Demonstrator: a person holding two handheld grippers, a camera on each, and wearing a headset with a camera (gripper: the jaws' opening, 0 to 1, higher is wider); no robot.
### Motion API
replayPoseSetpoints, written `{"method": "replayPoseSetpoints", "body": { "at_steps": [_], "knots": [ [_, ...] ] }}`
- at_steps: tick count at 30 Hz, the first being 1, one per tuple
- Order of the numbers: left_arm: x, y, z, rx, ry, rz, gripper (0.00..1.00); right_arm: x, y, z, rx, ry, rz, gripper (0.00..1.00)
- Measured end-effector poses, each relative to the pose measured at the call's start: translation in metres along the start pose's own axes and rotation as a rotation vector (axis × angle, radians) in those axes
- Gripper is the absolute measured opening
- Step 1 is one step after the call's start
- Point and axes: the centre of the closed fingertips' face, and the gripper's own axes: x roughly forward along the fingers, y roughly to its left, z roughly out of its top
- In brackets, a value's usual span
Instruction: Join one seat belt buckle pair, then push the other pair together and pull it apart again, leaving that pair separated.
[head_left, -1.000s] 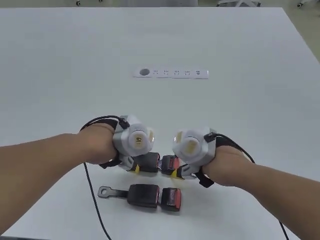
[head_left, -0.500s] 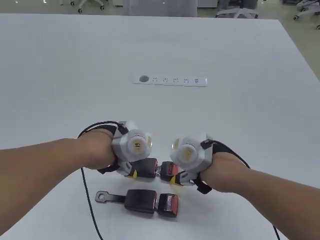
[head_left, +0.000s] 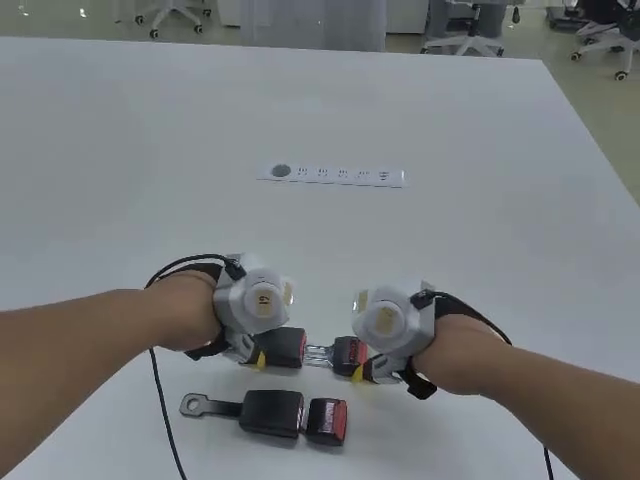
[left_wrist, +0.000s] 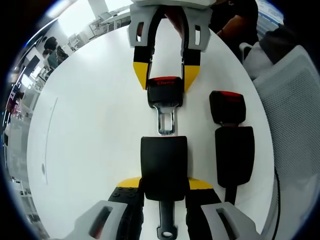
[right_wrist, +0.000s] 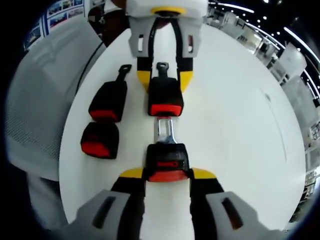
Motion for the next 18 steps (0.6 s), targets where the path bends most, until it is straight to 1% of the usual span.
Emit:
{"method": "replayPoseSetpoints", "body": {
  "at_steps": [4, 5, 8, 10, 11, 12, 13, 14, 15, 16, 18],
  "knots": [
    [-0.001, 0.0, 0.0, -0.004, -0.008, 0.007, 0.32, -0.015, 0.009, -0.025, 0.0, 0.008, -0.01, 0.34],
    [-0.001, 0.0, 0.0, -0.003, -0.011, 0.008, 0.32, -0.02, 0.011, -0.034, 0.005, 0.013, -0.014, 0.34],
    [-0.001, 0.0, 0.0, -0.004, -0.012, 0.01, 0.32, -0.03, 0.015, -0.055, 0.033, 0.02, -0.027, 0.34],
    [-0.001, 0.0, 0.0, -0.007, -0.008, 0.014, 0.32, -0.038, 0.017, -0.069, 0.077, 0.017, -0.037, 0.34],
    [-0.001, -0.001, 0.001, -0.002, -0.006, 0.018, 0.32, -0.041, 0.017, -0.076, 0.082, 0.022, -0.039, 0.34],
    [-0.001, -0.001, 0.001, 0.006, -0.006, 0.021, 0.32, -0.044, 0.017, -0.086, 0.08, 0.035, -0.045, 0.34],
    [-0.001, -0.001, 0.001, 0.007, -0.007, 0.024, 0.32, -0.048, 0.017, -0.093, 0.084, 0.037, -0.047, 0.34],
    [-0.001, -0.001, 0.001, 0.003, -0.007, 0.027, 0.32, -0.052, 0.016, -0.1, 0.105, 0.043, -0.055, 0.34],
    [-0.001, -0.001, 0.001, 0.0, -0.007, 0.029, 0.32, -0.055, 0.014, -0.104, 0.111, 0.046, -0.062, 0.34],
    [-0.001, -0.001, 0.0, -0.004, -0.006, 0.032, 0.32, -0.058, 0.013, -0.112, 0.115, 0.056, -0.07, 0.34],
    [-0.001, -0.001, 0.0, -0.009, -0.007, 0.034, 0.32, -0.061, 0.011, -0.119, 0.117, 0.064, -0.075, 0.34]
  ]
}}
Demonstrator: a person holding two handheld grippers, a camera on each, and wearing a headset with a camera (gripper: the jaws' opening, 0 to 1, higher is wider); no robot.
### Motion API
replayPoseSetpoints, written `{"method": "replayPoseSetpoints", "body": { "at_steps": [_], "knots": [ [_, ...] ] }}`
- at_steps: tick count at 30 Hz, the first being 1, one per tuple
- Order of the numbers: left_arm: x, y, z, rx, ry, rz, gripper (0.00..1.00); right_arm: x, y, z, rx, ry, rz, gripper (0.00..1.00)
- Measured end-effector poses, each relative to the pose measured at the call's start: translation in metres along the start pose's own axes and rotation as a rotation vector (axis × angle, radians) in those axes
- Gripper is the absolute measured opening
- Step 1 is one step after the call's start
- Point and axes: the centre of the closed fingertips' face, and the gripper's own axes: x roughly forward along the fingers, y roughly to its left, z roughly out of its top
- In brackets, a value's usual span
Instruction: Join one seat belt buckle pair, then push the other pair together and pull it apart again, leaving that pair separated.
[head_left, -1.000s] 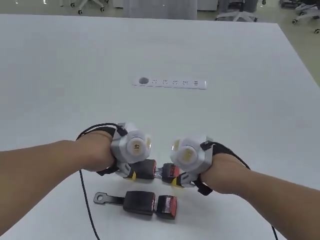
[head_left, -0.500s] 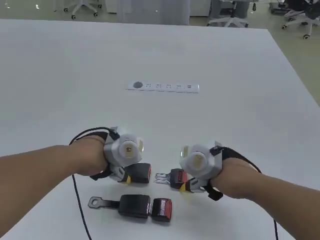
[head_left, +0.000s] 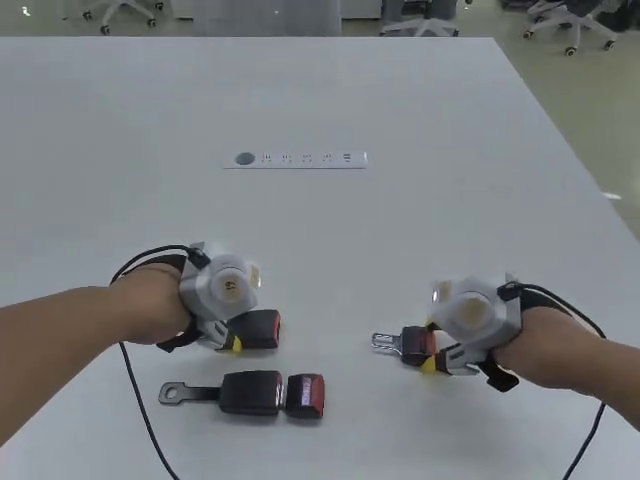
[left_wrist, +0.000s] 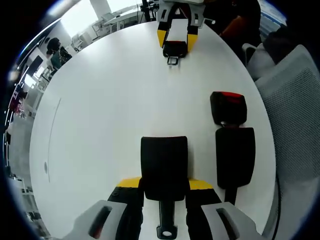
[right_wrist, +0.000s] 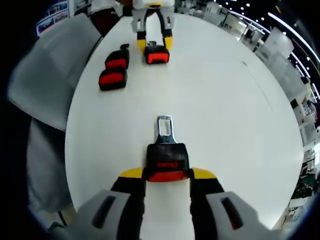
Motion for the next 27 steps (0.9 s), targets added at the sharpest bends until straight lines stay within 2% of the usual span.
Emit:
{"method": "replayPoseSetpoints", "body": {
  "at_steps": [5, 10, 13, 15, 17, 19, 21, 23, 24, 25, 26, 27],
  "knots": [
    [0.0, 0.0, 0.0, 0.002, 0.007, 0.021, 0.32, -0.006, -0.008, -0.015, -0.016, 0.035, -0.02, 0.37],
    [0.0, 0.0, 0.0, 0.0, 0.012, 0.037, 0.33, -0.008, -0.012, -0.019, -0.029, 0.05, -0.029, 0.4],
    [0.0, 0.002, -0.001, -0.021, 0.01, 0.042, 0.33, -0.01, -0.014, -0.021, 0.018, 0.043, -0.063, 0.42],
    [-0.001, 0.002, -0.002, -0.034, 0.003, 0.045, 0.33, -0.011, -0.014, -0.021, 0.039, 0.028, -0.08, 0.46],
    [-0.002, 0.0, -0.004, -0.035, -0.004, 0.051, 0.34, -0.011, -0.019, -0.022, 0.084, -0.007, -0.125, 0.57],
    [-0.004, -0.001, -0.008, -0.047, -0.015, 0.061, 0.36, -0.014, -0.019, -0.02, 0.182, -0.072, -0.144, 0.67],
    [-0.009, -0.003, -0.011, -0.082, -0.047, 0.08, 0.39, -0.018, -0.014, -0.023, 0.261, -0.098, -0.142, 0.66],
    [-0.02, -0.001, -0.011, -0.144, -0.095, 0.118, 0.4, -0.023, -0.008, -0.025, 0.253, -0.11, -0.156, 0.65],
    [-0.025, -0.002, -0.013, -0.161, -0.105, 0.127, 0.42, -0.025, -0.005, -0.024, 0.255, -0.116, -0.162, 0.65],
    [-0.032, -0.004, -0.017, -0.175, -0.127, 0.148, 0.44, -0.027, 0.0, -0.022, 0.266, -0.135, -0.165, 0.66],
    [-0.036, -0.006, -0.021, -0.185, -0.13, 0.152, 0.45, -0.029, 0.003, -0.021, 0.267, -0.141, -0.166, 0.66],
    [-0.043, -0.01, -0.025, -0.221, -0.147, 0.168, 0.48, -0.032, 0.008, -0.018, 0.267, -0.153, -0.171, 0.66]
  ]
}}
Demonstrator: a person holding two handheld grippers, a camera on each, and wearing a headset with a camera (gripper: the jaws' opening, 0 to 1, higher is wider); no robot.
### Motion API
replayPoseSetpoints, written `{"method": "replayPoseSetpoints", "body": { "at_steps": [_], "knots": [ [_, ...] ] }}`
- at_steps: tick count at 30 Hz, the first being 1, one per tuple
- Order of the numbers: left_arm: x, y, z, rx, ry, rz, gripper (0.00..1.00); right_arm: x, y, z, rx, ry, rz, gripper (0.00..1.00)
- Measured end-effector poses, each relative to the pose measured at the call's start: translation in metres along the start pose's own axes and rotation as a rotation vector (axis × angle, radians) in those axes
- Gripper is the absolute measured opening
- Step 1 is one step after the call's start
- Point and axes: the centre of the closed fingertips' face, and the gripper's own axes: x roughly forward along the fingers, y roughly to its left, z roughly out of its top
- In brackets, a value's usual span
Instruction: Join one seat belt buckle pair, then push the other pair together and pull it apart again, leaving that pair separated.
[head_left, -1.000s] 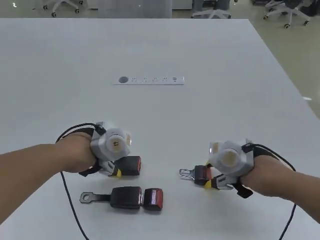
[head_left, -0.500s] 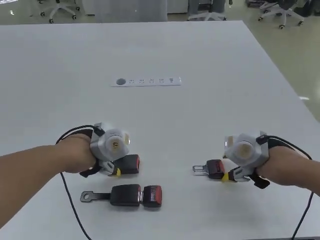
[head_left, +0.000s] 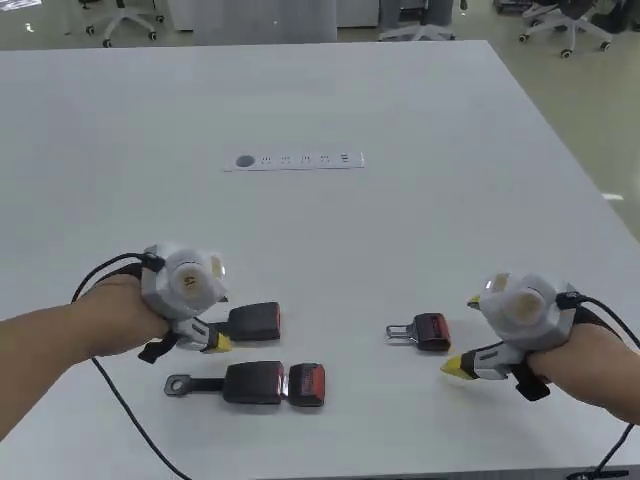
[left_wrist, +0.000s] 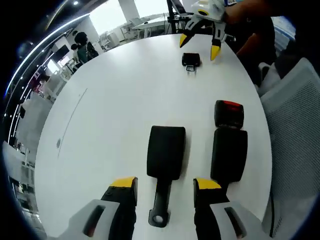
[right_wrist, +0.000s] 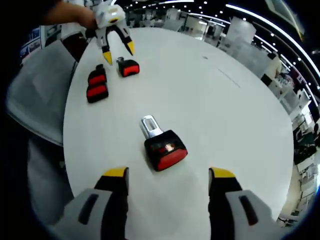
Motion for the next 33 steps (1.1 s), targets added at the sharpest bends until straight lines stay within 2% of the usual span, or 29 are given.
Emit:
{"method": "replayPoseSetpoints", "body": {
  "at_steps": [5, 7, 10, 13, 16, 19, 24, 26, 28, 33],
  "knots": [
    [-0.035, -0.014, -0.006, -0.106, -0.092, 0.045, 0.58, -0.012, 0.016, 0.013, 0.001, -0.054, 0.003, 0.7],
    [-0.046, -0.022, -0.012, -0.161, -0.113, 0.064, 0.62, -0.019, 0.021, 0.02, 0.01, -0.081, -0.004, 0.72],
    [-0.06, -0.034, -0.021, -0.2, -0.137, 0.097, 0.7, -0.03, 0.025, 0.029, 0.053, -0.129, -0.021, 0.75],
    [-0.072, -0.041, -0.028, -0.282, -0.166, 0.131, 0.75, -0.041, 0.03, 0.03, 0.093, -0.152, -0.028, 0.78],
    [-0.082, -0.046, -0.034, -0.313, -0.175, 0.148, 0.82, -0.046, 0.031, 0.029, 0.102, -0.163, -0.033, 0.81],
    [-0.094, -0.048, -0.042, -0.323, -0.192, 0.175, 0.85, -0.052, 0.031, 0.025, 0.11, -0.164, -0.037, 0.84],
    [-0.106, -0.046, -0.055, -0.36, -0.195, 0.198, 0.95, -0.063, 0.024, 0.018, 0.036, -0.135, -0.074, 0.92],
    [-0.108, -0.046, -0.061, -0.393, -0.189, 0.204, 1.0, -0.069, 0.021, 0.02, 0.063, -0.16, -0.081, 0.97],
    [-0.109, -0.047, -0.066, -0.411, -0.179, 0.204, 1.0, -0.073, 0.02, 0.022, 0.098, -0.185, -0.084, 1.0],
    [-0.109, -0.051, -0.064, -0.414, -0.18, 0.206, 1.0, -0.075, 0.023, 0.021, 0.112, -0.185, -0.085, 1.0]
  ]
}}
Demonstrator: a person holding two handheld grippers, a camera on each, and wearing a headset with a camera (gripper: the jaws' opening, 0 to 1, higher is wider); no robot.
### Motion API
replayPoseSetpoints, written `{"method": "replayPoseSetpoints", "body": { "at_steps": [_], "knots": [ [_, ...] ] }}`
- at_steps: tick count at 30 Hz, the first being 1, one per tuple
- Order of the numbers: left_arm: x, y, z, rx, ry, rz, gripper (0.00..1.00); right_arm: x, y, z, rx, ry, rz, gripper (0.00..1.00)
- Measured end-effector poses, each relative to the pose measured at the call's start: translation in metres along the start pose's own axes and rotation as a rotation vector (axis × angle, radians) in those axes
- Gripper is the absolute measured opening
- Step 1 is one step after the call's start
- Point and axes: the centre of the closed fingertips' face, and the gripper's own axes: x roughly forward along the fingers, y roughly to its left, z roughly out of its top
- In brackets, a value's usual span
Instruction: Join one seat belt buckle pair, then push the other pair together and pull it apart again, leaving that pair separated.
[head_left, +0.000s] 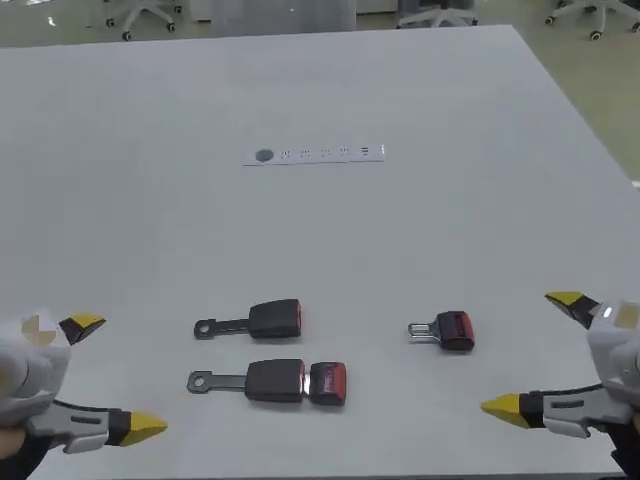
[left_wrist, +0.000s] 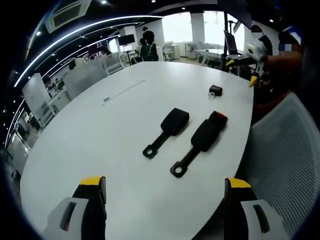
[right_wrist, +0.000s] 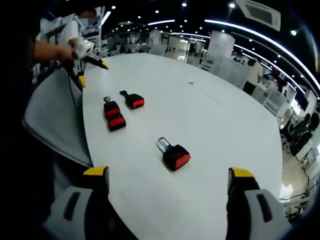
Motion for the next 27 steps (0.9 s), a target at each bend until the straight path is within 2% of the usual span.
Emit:
{"method": "replayPoseSetpoints", "body": {
  "at_steps": [4, 6, 11, 13, 15, 18, 21, 22, 27],
  "knots": [
    [0.001, 0.001, 0.002, 0.011, -0.003, 0.013, 1.0, -0.002, 0.002, -0.004, -0.004, 0.03, 0.0, 1.0],
    [0.001, 0.003, 0.002, 0.002, -0.002, 0.024, 1.0, -0.002, 0.007, -0.006, 0.011, 0.035, 0.028, 1.0],
    [0.001, 0.004, 0.001, -0.002, 0.003, 0.013, 1.0, -0.002, 0.018, -0.003, 0.015, 0.041, 0.098, 0.99],
    [0.0, 0.008, 0.0, -0.001, 0.009, 0.027, 1.0, -0.001, 0.019, -0.003, 0.014, 0.047, 0.11, 0.97],
    [-0.001, 0.008, 0.004, -0.022, -0.01, 0.02, 1.0, -0.003, 0.022, -0.006, 0.027, 0.073, 0.133, 0.94],
    [-0.002, 0.006, 0.008, -0.042, -0.027, 0.003, 1.0, -0.004, 0.023, -0.002, 0.074, 0.054, 0.146, 0.92],
    [-0.003, -0.003, 0.012, -0.082, -0.054, -0.051, 1.0, -0.005, 0.023, -0.001, 0.081, 0.045, 0.136, 0.91],
    [-0.004, -0.005, 0.013, -0.085, -0.061, -0.056, 1.0, -0.006, 0.02, -0.001, 0.083, 0.039, 0.116, 0.9],
    [-0.007, -0.004, 0.013, -0.095, -0.079, -0.053, 1.0, -0.009, 0.021, -0.006, 0.094, 0.038, 0.107, 0.94]
  ]
}}
